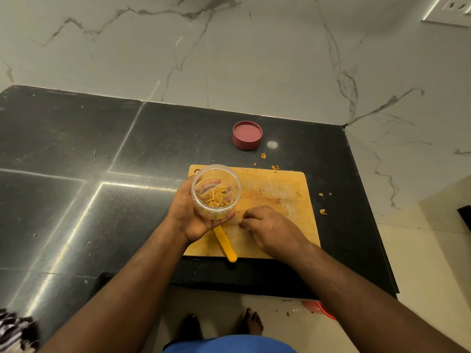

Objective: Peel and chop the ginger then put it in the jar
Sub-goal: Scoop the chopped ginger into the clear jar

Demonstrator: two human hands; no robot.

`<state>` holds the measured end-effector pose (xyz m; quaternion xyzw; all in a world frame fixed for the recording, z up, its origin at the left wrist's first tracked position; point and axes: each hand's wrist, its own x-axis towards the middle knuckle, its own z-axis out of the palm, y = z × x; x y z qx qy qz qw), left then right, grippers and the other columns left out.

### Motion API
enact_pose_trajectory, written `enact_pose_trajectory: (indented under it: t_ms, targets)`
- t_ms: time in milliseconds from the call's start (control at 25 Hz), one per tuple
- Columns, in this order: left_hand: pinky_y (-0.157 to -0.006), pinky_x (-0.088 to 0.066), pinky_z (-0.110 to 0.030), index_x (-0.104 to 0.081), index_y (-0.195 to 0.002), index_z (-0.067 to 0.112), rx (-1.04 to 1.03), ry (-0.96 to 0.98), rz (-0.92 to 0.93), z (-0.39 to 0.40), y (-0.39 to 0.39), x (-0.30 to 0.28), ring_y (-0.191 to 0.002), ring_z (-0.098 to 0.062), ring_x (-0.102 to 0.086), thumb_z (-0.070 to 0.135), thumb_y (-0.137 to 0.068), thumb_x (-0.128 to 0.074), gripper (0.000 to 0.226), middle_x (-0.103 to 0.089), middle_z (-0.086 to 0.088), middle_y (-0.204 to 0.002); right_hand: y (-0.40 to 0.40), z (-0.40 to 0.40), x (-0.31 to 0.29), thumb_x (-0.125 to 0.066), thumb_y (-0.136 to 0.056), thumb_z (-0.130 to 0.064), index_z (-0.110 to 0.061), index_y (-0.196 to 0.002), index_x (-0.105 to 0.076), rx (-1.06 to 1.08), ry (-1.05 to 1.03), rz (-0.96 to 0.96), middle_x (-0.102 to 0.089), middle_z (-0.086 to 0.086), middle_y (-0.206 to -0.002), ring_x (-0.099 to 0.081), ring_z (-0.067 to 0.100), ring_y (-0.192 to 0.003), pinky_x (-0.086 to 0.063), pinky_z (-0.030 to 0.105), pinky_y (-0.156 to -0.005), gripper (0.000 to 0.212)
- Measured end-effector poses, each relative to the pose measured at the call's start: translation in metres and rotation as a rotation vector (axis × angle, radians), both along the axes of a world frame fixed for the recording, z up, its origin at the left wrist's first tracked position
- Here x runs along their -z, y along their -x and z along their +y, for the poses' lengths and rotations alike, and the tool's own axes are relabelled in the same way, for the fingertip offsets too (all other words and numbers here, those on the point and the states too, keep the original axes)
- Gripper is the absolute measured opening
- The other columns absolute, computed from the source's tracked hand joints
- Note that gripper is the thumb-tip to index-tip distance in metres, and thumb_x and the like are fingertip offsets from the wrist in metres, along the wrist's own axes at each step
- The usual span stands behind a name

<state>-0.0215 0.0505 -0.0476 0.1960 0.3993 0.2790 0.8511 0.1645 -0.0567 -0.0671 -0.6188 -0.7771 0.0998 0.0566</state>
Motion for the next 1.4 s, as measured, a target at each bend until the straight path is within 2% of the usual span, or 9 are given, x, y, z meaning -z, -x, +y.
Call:
enact_pose_trajectory:
  t_ms: [280, 640, 880, 960, 1040, 1080, 1200, 1280, 1400]
  targets:
    - [-0.094, -0.051, -0.058, -0.064, -0.129, 0.017, -0.006, 0.02, -0.001, -0.001, -0.004, 0.0, -0.114, -0.038, -0.065, 0.059, -0.094, -0.048, 0.057, -0.069, -0.015, -0.124, -0.01, -0.005, -0.007, -0.049, -0.102, -0.017, -0.027, -0.148, -0.041, -0.036, 0.092, -0.08, -0.035, 0.0, -0.155, -0.032, 0.021, -0.14, -0.035, 0.034, -0.113, 0.048]
    - [-0.089, -0.054, -0.056, -0.064, -0.13, 0.017, 0.001, 0.027, 0.006, -0.001, -0.008, 0.0, -0.112, -0.037, -0.067, 0.06, -0.094, -0.048, 0.058, -0.069, -0.015, -0.123, -0.013, -0.008, -0.004, -0.059, -0.097, -0.013, -0.014, -0.132, -0.058, -0.083, 0.034, -0.174, -0.056, 0.006, -0.129, -0.049, 0.024, -0.116, -0.052, 0.037, -0.091, 0.036]
    - [-0.094, -0.052, -0.057, -0.067, -0.124, 0.016, 0.0, 0.021, 0.008, -0.001, -0.013, -0.002, -0.111, -0.037, -0.067, 0.055, -0.094, -0.049, 0.052, -0.071, -0.014, -0.119, -0.007, -0.006, -0.011, -0.052, -0.099, -0.013, -0.013, -0.131, -0.058, -0.107, 0.032, -0.185, -0.056, 0.006, -0.127, -0.049, 0.023, -0.116, -0.05, 0.035, -0.091, 0.032]
    - [-0.093, -0.052, -0.057, -0.067, -0.124, 0.017, -0.003, 0.018, 0.01, -0.001, -0.014, -0.002, -0.111, -0.036, -0.067, 0.055, -0.095, -0.049, 0.051, -0.071, -0.014, -0.119, -0.008, -0.001, -0.01, -0.054, -0.098, -0.014, -0.016, -0.127, -0.063, -0.007, 0.047, -0.128, -0.059, 0.003, -0.124, -0.051, 0.021, -0.115, -0.049, 0.033, -0.093, 0.03]
    - [-0.092, -0.053, -0.057, -0.067, -0.124, 0.017, -0.008, 0.02, 0.015, -0.001, -0.012, -0.002, -0.11, -0.036, -0.067, 0.056, -0.094, -0.05, 0.052, -0.072, -0.014, -0.118, -0.017, 0.008, -0.013, -0.058, -0.096, -0.014, -0.02, -0.118, -0.07, 0.361, 0.067, 0.11, -0.065, -0.003, -0.118, -0.057, 0.016, -0.11, -0.048, 0.028, -0.095, 0.026]
    - [-0.091, -0.053, -0.057, -0.067, -0.125, 0.017, -0.01, 0.022, 0.018, 0.0, -0.012, -0.002, -0.11, -0.037, -0.068, 0.056, -0.095, -0.05, 0.052, -0.071, -0.014, -0.119, -0.025, 0.012, -0.015, -0.061, -0.095, -0.012, -0.021, -0.114, -0.072, 0.583, 0.093, 0.324, -0.067, -0.005, -0.116, -0.061, 0.013, -0.106, -0.05, 0.027, -0.095, 0.024]
    - [-0.089, -0.054, -0.057, -0.066, -0.127, 0.017, -0.009, 0.027, 0.023, 0.0, -0.01, 0.0, -0.109, -0.037, -0.068, 0.058, -0.095, -0.048, 0.055, -0.071, -0.014, -0.12, -0.035, 0.013, -0.024, -0.064, -0.09, 0.003, -0.006, -0.104, -0.073, 1.001, 0.273, 1.279, -0.07, 0.016, -0.116, -0.069, 0.021, -0.097, -0.059, 0.033, -0.088, 0.019]
    - [-0.088, -0.055, -0.056, -0.066, -0.127, 0.018, -0.007, 0.016, 0.036, -0.001, -0.009, 0.0, -0.108, -0.037, -0.069, 0.058, -0.095, -0.049, 0.054, -0.071, -0.014, -0.119, -0.033, 0.01, -0.038, -0.061, -0.089, 0.009, 0.004, -0.106, -0.069, 1.046, 0.334, 1.64, -0.067, 0.027, -0.115, -0.07, 0.026, -0.093, -0.061, 0.031, -0.081, 0.02]
    - [-0.085, -0.056, -0.055, -0.069, -0.123, 0.018, 0.014, -0.005, 0.066, -0.002, -0.012, -0.002, -0.108, -0.036, -0.068, 0.057, -0.094, -0.051, 0.052, -0.072, -0.013, -0.117, -0.024, 0.009, -0.079, -0.061, -0.088, 0.007, 0.005, -0.109, -0.067, 0.852, 0.313, 1.769, -0.069, 0.024, -0.107, -0.071, 0.025, -0.09, -0.06, 0.027, -0.075, 0.022]
